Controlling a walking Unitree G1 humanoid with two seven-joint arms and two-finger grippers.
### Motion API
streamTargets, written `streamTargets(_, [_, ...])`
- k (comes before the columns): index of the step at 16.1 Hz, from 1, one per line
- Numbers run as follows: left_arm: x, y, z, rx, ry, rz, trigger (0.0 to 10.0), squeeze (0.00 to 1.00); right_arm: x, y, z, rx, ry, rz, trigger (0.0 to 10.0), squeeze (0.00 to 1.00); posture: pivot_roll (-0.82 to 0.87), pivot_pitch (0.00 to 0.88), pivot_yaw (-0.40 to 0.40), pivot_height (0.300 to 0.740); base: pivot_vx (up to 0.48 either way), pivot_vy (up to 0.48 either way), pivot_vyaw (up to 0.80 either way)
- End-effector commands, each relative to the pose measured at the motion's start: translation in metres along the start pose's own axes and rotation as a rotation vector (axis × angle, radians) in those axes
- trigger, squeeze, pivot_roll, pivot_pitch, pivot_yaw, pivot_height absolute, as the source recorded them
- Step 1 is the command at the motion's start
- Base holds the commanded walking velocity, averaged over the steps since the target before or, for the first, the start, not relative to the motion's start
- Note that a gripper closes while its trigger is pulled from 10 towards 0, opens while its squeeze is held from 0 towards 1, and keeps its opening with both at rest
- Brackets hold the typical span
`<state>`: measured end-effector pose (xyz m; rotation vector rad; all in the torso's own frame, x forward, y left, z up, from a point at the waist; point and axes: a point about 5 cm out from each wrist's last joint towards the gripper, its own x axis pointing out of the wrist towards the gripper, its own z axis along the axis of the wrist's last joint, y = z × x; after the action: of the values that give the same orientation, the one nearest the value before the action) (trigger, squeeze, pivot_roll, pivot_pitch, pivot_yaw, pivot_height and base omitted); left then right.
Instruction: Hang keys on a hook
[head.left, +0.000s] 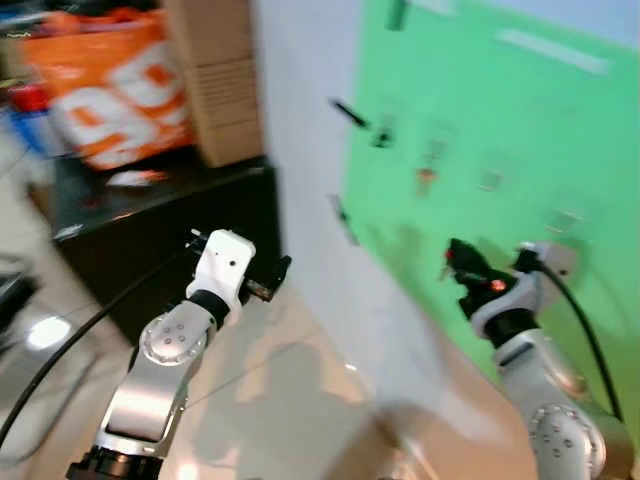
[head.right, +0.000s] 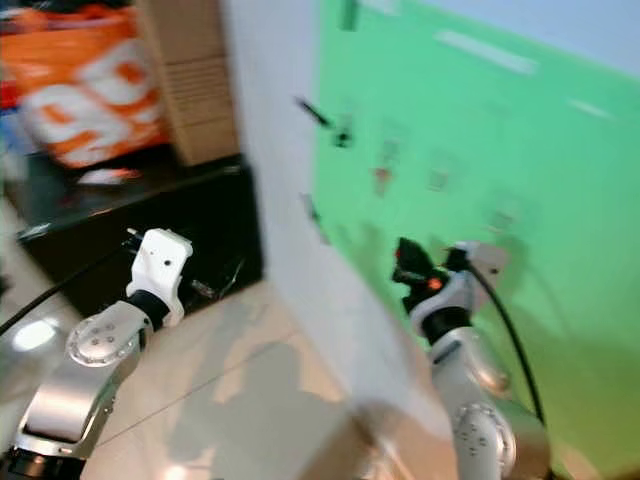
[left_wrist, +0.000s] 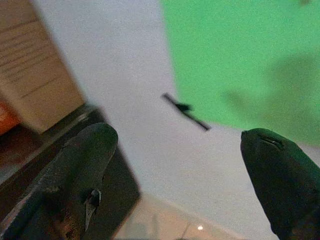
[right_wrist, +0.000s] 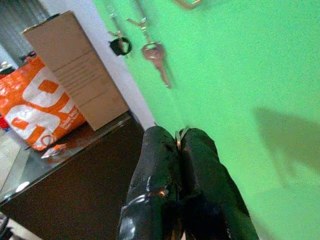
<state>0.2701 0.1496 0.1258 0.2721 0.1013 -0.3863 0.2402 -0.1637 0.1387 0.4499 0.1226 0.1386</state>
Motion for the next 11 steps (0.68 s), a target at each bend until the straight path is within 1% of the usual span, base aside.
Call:
streamTargets(1, [0.0009,0.0008,0.0056,0.011,-0.019,-0.004,10.0,0.00,-0.0012,0.0009,0.0004,-0.002,-0.002,0.005,10.0,0.00,-0.07,0.000,-0.001,0.740,0.000,0.000,-0.80])
streamTargets(2, [0.0009,0.0007,0.0059,0.006,-0.021,-0.007,10.0,0.00,-0.0014,0.0012,0.0003,-0.001,-0.003,0.004,10.0,0.00,-0.08,0.000,0.000,0.740,0.000,0.000,-0.80])
streamTargets(3, [0.0011,0.0003,0.0067,-0.003,-0.024,-0.013,10.0,0.00,-0.0018,0.0010,0.0005,0.002,-0.005,-0.001,10.0,0.00,-0.08,0.000,0.003,0.740,0.000,0.240,-0.80])
streamTargets(6, [0.0018,-0.0002,0.0068,-0.005,-0.025,-0.019,10.0,0.00,-0.0030,-0.0002,0.0011,0.002,-0.009,-0.008,10.0,0.00,-0.08,0.000,0.006,0.740,0.000,0.419,-0.80])
streamTargets(8, [0.0031,0.0001,0.0081,0.025,-0.029,-0.017,10.0,0.00,-0.0033,-0.0003,0.0021,0.000,-0.012,-0.009,10.0,0.00,-0.08,0.000,0.008,0.740,0.000,0.000,-0.80])
streamTargets(10, [0.0045,0.0009,0.0086,0.027,-0.028,-0.008,10.0,0.00,-0.0024,0.0016,0.0030,-0.007,-0.018,-0.001,10.0,0.00,-0.08,0.000,0.008,0.740,0.000,-0.480,-0.60])
streamTargets(11, [0.0049,0.0013,0.0088,0.015,-0.029,-0.005,10.0,0.00,-0.0018,0.0021,0.0035,-0.008,-0.021,0.001,10.0,0.00,-0.08,0.000,0.007,0.740,0.000,-0.326,0.00])
